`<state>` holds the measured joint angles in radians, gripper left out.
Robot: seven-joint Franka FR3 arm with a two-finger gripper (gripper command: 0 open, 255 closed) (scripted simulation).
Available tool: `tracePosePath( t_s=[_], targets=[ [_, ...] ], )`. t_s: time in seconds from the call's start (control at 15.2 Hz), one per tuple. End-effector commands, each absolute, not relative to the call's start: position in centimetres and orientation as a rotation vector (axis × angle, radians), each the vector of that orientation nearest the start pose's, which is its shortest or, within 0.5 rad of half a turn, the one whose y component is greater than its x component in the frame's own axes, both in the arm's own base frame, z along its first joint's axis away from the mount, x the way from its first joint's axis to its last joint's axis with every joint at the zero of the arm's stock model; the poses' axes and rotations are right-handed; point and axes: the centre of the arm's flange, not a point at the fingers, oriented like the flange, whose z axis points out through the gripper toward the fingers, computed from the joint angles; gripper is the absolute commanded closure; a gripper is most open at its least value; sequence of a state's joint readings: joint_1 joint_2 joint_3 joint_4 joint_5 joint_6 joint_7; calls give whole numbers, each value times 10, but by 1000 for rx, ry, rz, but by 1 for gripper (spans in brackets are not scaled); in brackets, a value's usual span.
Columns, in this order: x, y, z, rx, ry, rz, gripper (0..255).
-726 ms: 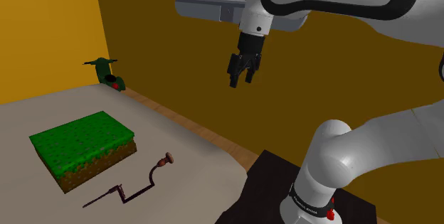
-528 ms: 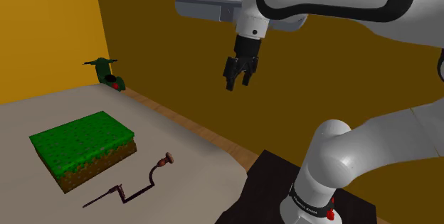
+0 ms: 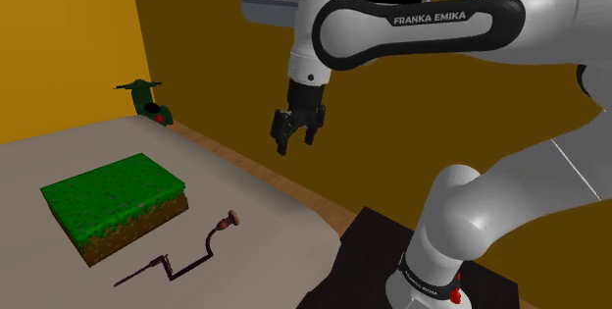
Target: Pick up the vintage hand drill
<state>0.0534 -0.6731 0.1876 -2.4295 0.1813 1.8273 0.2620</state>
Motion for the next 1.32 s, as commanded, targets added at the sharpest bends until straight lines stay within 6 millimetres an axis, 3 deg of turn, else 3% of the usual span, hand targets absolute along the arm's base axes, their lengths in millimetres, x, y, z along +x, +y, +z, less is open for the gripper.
tracePosePath(
  t_s=[0.0,1.25],
  targets=[
    [354,128,520,-3062,165,-76,0],
    [453,302,368,-3056,290,-73,0]
  ],
)
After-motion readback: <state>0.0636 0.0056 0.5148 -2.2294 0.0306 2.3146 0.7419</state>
